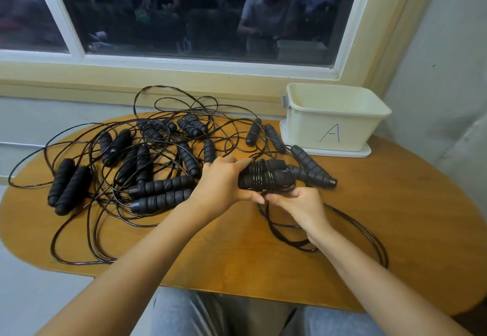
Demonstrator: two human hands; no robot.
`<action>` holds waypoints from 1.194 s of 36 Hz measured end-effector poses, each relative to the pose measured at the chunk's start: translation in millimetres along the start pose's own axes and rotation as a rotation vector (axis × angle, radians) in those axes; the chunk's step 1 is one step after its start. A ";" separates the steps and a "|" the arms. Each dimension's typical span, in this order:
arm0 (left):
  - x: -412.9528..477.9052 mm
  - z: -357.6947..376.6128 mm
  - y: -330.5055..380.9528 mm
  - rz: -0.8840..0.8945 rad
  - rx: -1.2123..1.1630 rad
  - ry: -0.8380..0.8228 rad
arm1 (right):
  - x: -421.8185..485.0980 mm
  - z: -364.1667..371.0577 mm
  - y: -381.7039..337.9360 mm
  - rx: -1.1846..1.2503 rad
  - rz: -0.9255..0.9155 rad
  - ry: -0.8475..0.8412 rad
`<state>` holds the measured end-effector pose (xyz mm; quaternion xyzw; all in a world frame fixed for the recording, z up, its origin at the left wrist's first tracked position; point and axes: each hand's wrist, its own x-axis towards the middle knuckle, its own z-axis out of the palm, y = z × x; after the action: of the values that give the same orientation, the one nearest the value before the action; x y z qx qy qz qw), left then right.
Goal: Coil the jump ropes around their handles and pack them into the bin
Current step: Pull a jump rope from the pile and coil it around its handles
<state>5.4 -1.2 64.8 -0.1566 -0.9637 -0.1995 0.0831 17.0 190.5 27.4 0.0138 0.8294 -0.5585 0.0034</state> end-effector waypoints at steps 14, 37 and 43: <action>-1.8 -1.9 14.8 0.029 -0.274 -0.076 | 22.8 -42.0 -6.1 -0.833 -1.107 -0.103; -34.5 29.5 46.9 -0.149 -0.775 0.017 | -30.4 -36.4 0.1 0.458 -0.029 0.000; -33.2 26.0 49.2 -0.175 -0.892 0.024 | -41.1 -32.9 2.0 0.679 0.127 -0.102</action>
<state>50.5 43.4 51.5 -0.0929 -0.7922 -0.6032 0.0013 58.4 221.0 38.8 0.0378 0.5923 -0.8013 0.0750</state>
